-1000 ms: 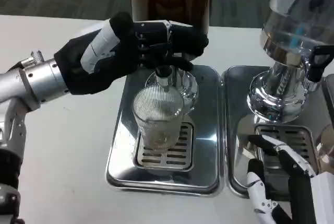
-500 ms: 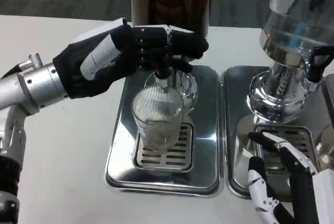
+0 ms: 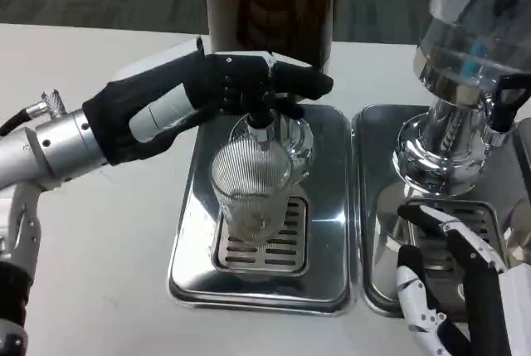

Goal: Grasp the cup under the faucet to collect the drink, then remove the cup.

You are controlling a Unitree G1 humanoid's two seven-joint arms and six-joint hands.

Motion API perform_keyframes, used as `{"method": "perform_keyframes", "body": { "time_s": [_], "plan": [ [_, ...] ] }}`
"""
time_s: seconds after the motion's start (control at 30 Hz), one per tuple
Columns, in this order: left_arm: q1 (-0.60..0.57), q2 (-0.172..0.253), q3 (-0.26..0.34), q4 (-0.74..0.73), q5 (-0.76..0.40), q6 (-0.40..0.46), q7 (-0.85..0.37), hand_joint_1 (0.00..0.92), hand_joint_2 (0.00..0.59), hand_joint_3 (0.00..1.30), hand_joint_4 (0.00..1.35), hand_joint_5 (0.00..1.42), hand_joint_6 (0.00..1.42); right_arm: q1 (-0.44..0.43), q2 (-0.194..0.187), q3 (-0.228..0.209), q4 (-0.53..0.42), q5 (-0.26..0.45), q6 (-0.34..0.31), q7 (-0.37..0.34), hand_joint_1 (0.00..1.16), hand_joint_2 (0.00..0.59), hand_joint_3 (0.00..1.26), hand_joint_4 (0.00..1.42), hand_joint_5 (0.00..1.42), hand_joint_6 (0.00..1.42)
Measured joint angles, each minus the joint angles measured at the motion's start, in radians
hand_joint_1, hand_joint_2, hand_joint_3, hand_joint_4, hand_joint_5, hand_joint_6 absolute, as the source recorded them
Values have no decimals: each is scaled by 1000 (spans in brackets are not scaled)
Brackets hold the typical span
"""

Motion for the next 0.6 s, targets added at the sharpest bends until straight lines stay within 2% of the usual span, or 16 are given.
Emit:
{"method": "perform_keyframes", "body": {
  "time_s": [0.6],
  "plan": [
    [14, 11, -34, -6, 22, -80, 41, 0, 38, 309, 184, 146, 255, -7, -18, -22, -12, 15, 0, 28, 291, 438, 370, 318, 301, 217]
  ]
}}
